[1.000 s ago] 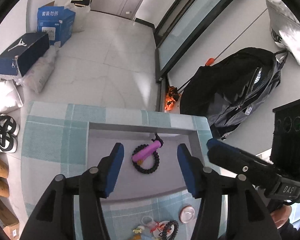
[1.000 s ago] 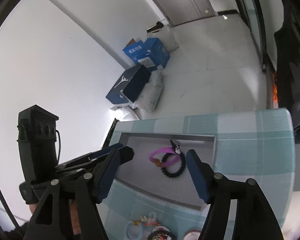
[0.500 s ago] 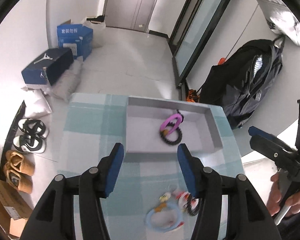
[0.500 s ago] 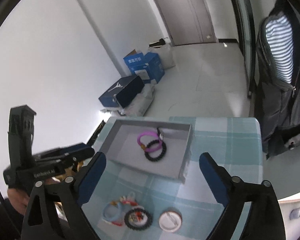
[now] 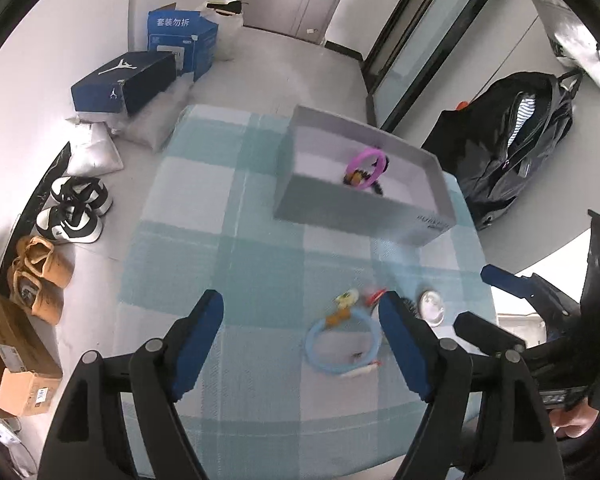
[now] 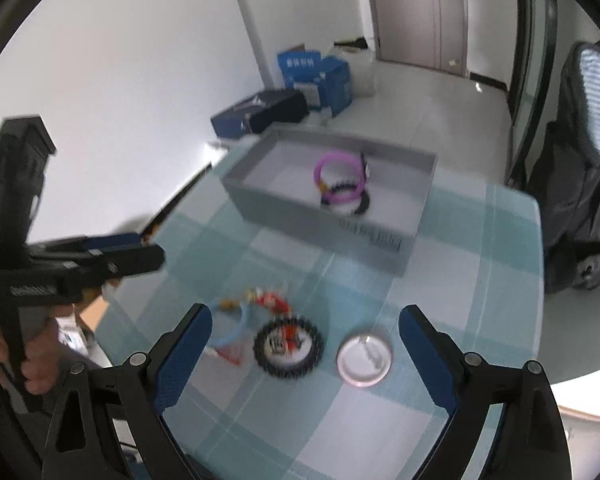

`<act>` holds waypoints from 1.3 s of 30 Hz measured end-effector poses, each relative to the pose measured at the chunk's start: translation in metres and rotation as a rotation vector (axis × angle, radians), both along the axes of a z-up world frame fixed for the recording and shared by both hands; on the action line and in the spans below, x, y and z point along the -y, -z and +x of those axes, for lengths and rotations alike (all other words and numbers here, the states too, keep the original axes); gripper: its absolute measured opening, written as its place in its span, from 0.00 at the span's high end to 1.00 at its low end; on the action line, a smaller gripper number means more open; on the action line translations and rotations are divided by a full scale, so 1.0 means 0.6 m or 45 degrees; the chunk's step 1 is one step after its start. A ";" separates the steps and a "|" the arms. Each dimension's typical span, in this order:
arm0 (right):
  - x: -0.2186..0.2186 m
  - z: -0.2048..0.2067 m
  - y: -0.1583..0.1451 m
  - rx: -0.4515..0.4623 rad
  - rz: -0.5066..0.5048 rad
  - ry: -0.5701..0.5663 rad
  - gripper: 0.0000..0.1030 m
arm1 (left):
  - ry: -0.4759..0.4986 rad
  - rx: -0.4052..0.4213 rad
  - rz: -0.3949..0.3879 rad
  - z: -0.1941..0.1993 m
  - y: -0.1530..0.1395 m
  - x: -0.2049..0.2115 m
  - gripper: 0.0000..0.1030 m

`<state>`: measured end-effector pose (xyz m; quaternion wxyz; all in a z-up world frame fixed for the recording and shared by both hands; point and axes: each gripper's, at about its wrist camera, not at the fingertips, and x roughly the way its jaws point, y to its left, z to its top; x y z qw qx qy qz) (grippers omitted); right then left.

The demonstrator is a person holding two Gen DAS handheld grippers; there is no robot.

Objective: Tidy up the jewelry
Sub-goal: 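Move both grippers back to the remaining jewelry on the table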

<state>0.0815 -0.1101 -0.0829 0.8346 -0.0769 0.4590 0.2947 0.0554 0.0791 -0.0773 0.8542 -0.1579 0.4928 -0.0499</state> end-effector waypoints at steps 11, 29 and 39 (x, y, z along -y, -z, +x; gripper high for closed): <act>-0.035 -0.010 0.066 -0.079 -0.110 -0.083 0.08 | 0.091 0.038 -0.028 -0.012 -0.009 -0.002 0.26; -0.050 0.001 0.090 -0.035 -0.218 -0.137 0.21 | 0.031 -0.122 -0.094 0.003 0.033 -0.032 0.26; -0.052 -0.001 0.089 -0.074 -0.205 -0.159 0.52 | 0.066 -0.226 -0.137 0.006 0.055 -0.024 0.26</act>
